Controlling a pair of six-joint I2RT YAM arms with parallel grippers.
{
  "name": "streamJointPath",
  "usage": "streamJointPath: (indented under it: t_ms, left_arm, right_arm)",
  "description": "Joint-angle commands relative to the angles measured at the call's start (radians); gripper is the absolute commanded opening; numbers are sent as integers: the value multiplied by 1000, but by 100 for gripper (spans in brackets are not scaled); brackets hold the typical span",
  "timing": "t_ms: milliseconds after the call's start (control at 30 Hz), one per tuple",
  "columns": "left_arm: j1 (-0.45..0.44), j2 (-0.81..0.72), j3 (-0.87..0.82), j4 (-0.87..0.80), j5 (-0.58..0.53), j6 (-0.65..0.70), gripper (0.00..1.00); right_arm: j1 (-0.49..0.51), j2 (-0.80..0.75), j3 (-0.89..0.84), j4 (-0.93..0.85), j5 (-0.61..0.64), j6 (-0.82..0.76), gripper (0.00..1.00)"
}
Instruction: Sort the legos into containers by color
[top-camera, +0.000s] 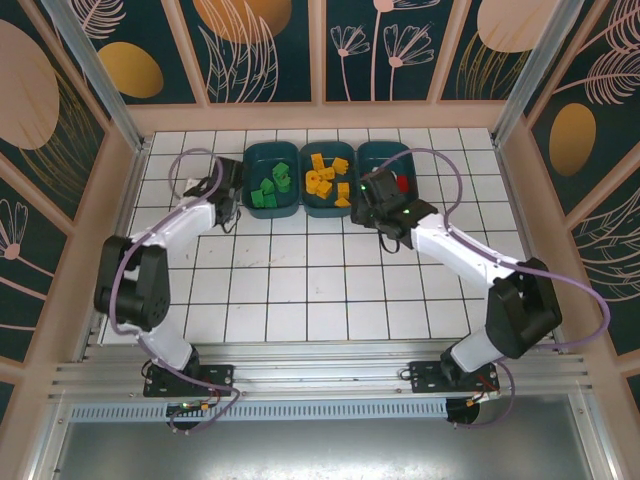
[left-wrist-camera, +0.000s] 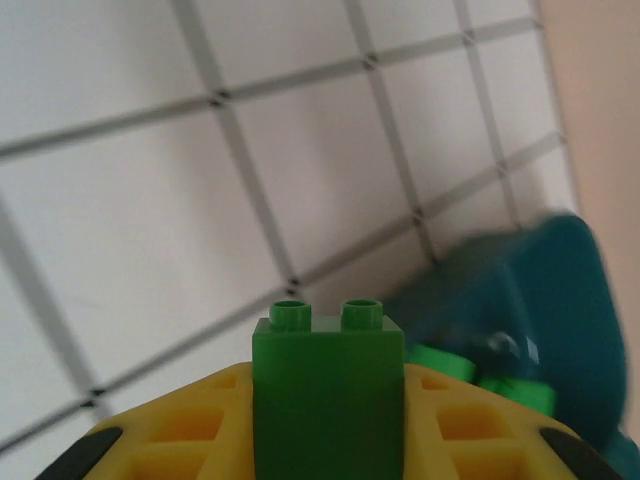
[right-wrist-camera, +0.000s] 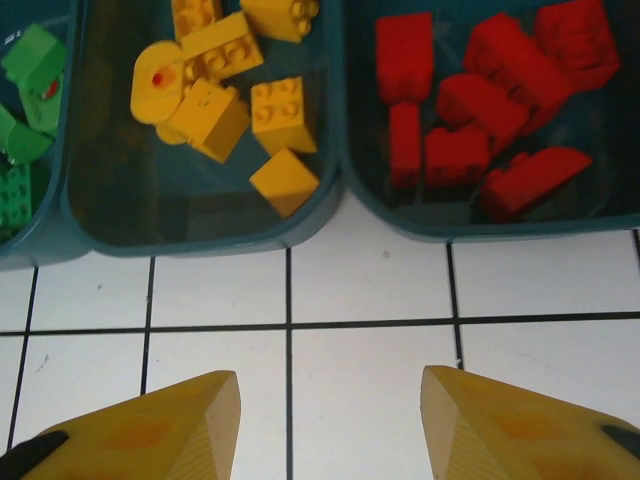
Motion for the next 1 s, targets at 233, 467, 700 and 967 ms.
streamJointPath:
  t_ms: [233, 467, 700, 967]
  left_arm:
    - [-27, 251, 305, 128, 239, 420, 23]
    - [-42, 235, 401, 108, 305, 547, 62]
    - [-46, 92, 354, 123, 362, 624, 99]
    - [-45, -343, -87, 309, 373, 824, 98]
  right_arm:
    - [-45, -79, -73, 79, -20, 17, 51]
    - [-69, -120, -114, 93, -13, 21, 58]
    - [-77, -197, -129, 88, -5, 18, 64]
    - [-38, -364, -186, 147, -48, -45, 98]
